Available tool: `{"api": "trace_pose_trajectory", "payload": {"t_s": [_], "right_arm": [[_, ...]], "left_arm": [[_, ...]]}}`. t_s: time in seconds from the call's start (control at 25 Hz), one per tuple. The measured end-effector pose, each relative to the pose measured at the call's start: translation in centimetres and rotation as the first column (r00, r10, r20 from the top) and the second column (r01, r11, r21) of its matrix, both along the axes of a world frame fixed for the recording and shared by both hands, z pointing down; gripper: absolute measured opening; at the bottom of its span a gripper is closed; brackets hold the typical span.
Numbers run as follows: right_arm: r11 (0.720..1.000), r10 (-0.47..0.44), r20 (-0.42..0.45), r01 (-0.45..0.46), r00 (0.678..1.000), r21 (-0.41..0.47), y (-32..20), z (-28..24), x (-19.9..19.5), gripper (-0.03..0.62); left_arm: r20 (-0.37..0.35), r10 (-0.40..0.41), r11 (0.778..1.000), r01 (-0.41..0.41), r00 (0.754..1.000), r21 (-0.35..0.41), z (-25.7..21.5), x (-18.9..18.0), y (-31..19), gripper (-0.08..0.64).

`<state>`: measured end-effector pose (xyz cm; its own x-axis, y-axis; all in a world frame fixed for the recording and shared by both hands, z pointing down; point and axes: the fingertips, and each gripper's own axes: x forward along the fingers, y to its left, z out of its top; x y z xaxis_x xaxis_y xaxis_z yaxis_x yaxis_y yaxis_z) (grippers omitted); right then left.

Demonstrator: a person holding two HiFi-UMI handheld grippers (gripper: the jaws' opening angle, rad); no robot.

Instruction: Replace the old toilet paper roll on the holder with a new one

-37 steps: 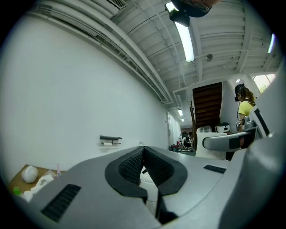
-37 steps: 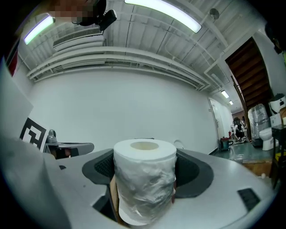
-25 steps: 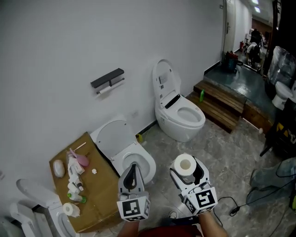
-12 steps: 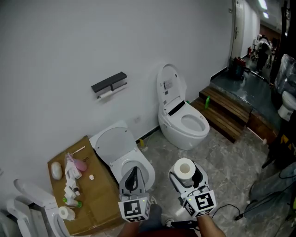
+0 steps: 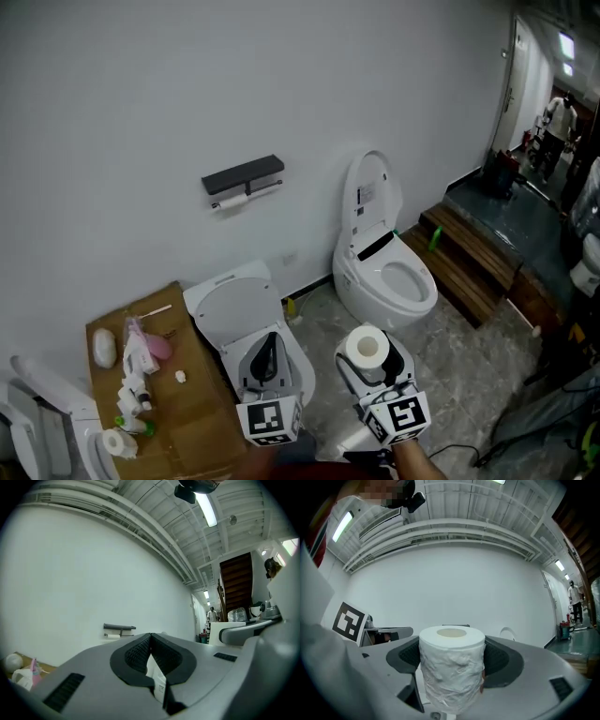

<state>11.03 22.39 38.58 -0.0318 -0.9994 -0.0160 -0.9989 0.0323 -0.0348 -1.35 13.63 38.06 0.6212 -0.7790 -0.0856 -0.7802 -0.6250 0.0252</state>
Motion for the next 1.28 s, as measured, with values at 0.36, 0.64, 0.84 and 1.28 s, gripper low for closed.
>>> {"api": "trace_pose_trajectory", "payload": {"t_s": [0.36, 0.64, 0.84, 1.28], "right_arm": [[0.994, -0.099, -0.036, 0.097, 0.994, -0.048, -13.9, -0.3, -2.4, 0.385], [0.991, -0.125, -0.051, 0.122, 0.991, -0.056, -21.3, -0.6, -3.6, 0.385], [0.987, -0.157, -0.040, 0.154, 0.987, -0.050, -25.7, -0.1, -3.2, 0.385], [0.962, -0.271, 0.008, 0.271, 0.963, -0.023, -38.6, 1.0, 2.1, 0.385]], "left_arm": [[-0.009, -0.083, 0.996, 0.083, 0.996, -0.045, 0.3, -2.4, -12.9, 0.015], [0.002, -0.114, 0.992, 0.114, 0.993, -0.062, 0.9, -4.4, -20.0, 0.016], [0.029, -0.141, 0.987, 0.143, 0.990, -0.079, 1.4, -4.3, -23.5, 0.015], [0.102, -0.261, 0.963, 0.266, 0.960, -0.047, 1.1, 0.5, -34.3, 0.015]]}}
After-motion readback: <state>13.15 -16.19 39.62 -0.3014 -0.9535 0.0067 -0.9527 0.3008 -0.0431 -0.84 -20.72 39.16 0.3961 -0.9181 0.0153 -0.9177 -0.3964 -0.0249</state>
